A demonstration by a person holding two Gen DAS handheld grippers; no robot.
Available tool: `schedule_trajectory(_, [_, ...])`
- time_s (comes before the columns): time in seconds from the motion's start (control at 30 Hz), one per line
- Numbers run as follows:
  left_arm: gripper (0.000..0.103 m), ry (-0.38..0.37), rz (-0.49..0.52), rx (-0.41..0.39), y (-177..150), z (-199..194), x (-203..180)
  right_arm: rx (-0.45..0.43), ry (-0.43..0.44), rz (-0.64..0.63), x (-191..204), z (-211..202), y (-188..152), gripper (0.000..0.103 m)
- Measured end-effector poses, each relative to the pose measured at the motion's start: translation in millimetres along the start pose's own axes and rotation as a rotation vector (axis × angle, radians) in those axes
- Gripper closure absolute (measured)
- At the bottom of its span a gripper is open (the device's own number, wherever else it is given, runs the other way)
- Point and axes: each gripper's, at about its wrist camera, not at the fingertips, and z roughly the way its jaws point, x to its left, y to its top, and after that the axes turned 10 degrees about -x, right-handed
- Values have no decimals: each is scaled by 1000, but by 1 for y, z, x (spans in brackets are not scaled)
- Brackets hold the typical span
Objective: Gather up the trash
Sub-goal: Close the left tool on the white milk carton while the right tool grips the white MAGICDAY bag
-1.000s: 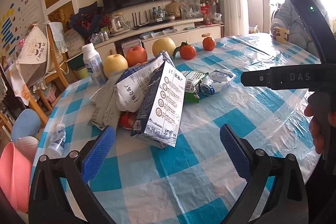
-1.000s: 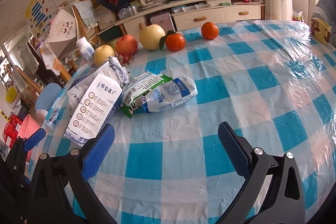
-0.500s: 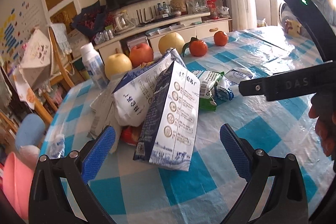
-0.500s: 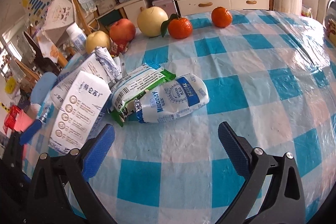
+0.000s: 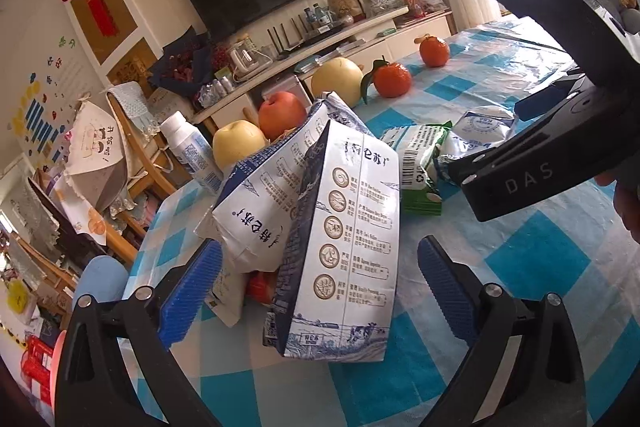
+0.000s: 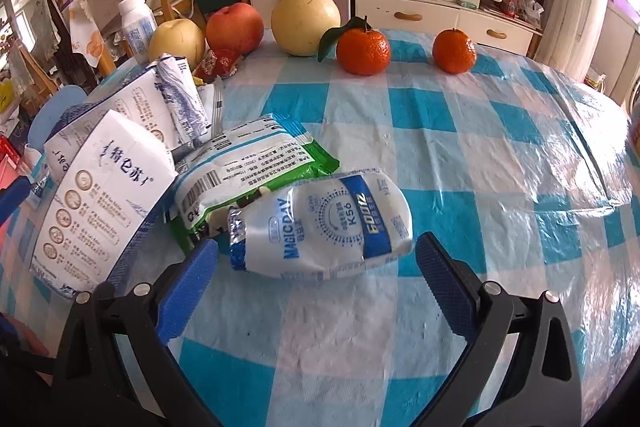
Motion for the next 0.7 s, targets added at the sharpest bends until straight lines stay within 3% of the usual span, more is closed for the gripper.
schedule_trajectory(0.03, [25, 1, -3, 9, 0, 2, 0, 3, -1, -3, 0, 3, 1, 4])
schedule_trajectory(0.37, [54, -60, -64, 10, -3, -2, 4, 24, -22, -48, 1, 16, 3, 10])
schedule_trajectory(0.7, [63, -100, -132, 4, -4, -7, 16, -12, -49, -65, 6, 2, 3, 10])
